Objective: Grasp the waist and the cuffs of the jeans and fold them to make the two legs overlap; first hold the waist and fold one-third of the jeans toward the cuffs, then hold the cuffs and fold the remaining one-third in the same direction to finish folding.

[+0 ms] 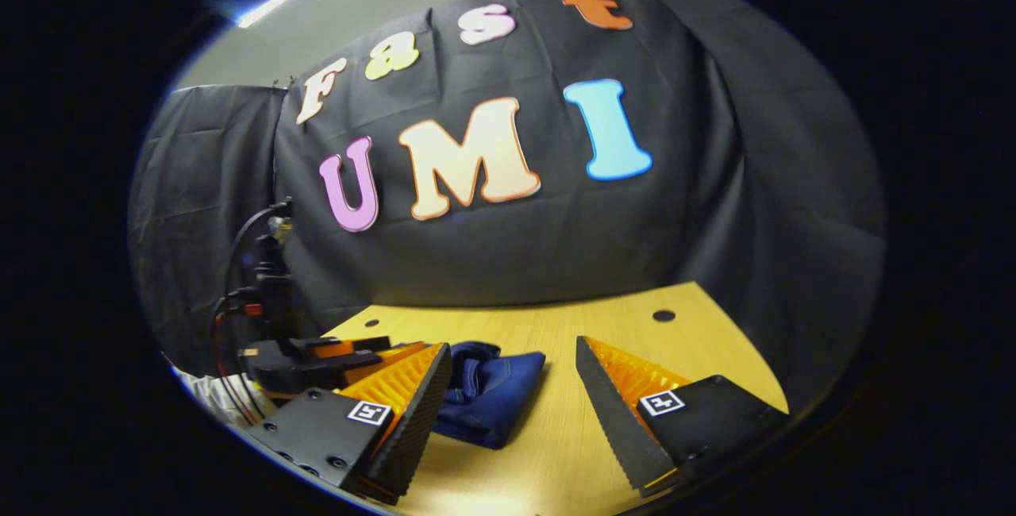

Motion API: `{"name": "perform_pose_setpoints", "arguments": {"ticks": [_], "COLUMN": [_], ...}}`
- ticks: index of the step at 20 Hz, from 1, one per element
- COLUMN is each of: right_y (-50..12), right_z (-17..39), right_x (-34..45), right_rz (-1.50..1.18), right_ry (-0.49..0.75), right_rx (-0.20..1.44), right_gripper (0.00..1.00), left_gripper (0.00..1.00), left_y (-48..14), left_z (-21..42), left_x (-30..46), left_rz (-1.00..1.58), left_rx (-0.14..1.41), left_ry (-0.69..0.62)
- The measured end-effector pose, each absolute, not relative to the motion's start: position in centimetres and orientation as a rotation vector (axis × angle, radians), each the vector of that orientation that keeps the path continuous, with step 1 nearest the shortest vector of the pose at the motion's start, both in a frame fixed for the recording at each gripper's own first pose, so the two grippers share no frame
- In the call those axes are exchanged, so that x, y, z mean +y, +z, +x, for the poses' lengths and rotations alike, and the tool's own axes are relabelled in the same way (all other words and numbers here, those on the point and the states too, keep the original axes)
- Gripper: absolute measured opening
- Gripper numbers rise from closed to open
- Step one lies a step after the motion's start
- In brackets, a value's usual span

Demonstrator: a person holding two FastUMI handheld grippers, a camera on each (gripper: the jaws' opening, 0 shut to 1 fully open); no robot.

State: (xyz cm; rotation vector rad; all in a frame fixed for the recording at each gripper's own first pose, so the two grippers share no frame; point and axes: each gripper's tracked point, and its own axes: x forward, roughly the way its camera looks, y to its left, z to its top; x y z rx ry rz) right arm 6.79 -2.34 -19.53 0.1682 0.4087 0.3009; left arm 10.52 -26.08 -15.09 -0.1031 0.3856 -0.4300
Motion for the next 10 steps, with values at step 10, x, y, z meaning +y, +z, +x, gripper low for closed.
{"name": "perform_pose_setpoints", "arguments": {"ticks": [10], "right_y": [-7.7], "right_z": [0.2], "right_x": [7.5], "right_rz": [0.129], "right_ry": [0.323], "right_rx": [0.128], "right_gripper": [0.96], "left_gripper": [0.95], "left_y": [-3.7], "left_z": [2.1], "left_x": [-13.2], "left_rz": [-0.056], "left_rx": [0.139], "left_ry": [-0.364]}}
